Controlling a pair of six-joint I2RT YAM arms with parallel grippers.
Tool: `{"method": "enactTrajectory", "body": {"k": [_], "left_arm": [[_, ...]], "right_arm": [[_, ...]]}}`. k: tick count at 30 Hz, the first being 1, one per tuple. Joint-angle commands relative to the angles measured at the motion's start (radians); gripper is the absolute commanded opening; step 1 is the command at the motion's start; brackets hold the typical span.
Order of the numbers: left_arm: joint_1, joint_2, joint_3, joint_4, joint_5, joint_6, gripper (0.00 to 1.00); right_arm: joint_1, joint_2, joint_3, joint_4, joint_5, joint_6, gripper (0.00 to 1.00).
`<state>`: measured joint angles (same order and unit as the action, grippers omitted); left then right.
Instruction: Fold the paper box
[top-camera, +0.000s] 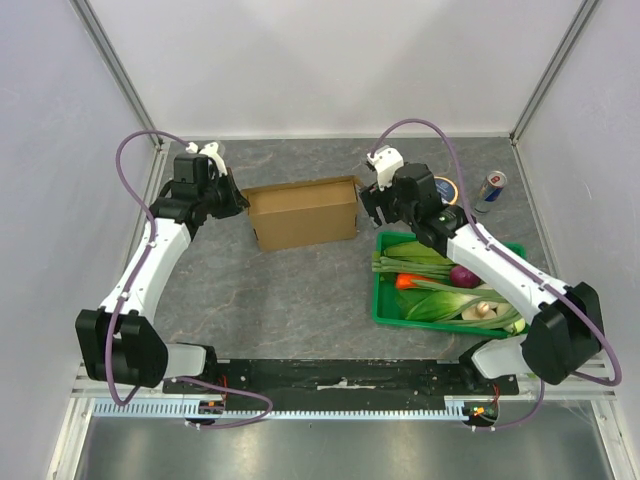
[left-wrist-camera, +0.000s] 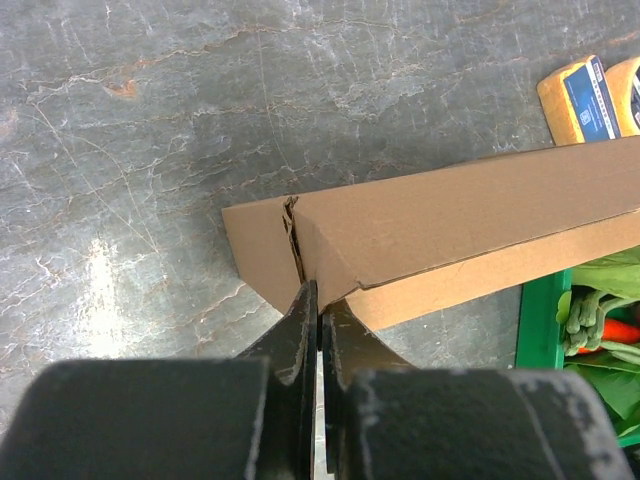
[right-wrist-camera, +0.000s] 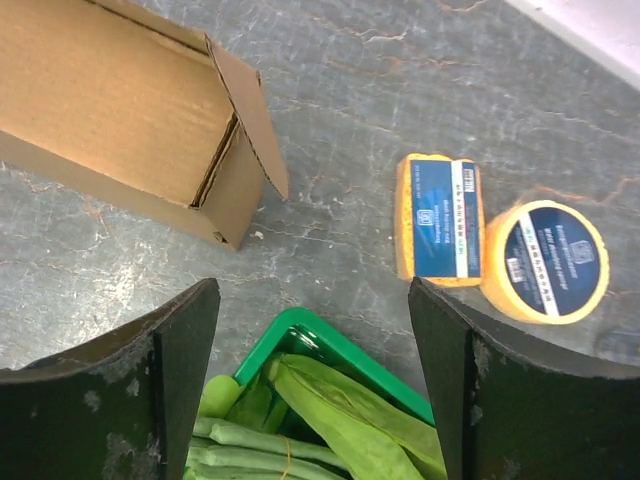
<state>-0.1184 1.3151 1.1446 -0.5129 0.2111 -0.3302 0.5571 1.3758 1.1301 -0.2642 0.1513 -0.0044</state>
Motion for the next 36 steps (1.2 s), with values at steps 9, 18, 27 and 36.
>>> {"method": "enactTrajectory", "body": {"k": [9,18,27,36], "left_arm": [[0.005,0.035,0.049,-0.072,0.024,0.071,0.02],[0.006,0.019,0.063,-0.087,0.022,0.085,0.02],[0.006,0.026,0.061,-0.085,0.027,0.077,0.02],[0.003,0.026,0.057,-0.076,0.043,0.065,0.02]], "right_arm": [[-0.039,0.048,-0.038,0.307,-0.190,-0.052,0.70],[-0.037,0.118,0.048,0.281,-0.217,-0.016,0.34],[-0.022,0.169,0.224,0.071,-0.223,0.174,0.00],[-0.020,0.227,0.316,-0.046,-0.260,0.467,0.00]]}}
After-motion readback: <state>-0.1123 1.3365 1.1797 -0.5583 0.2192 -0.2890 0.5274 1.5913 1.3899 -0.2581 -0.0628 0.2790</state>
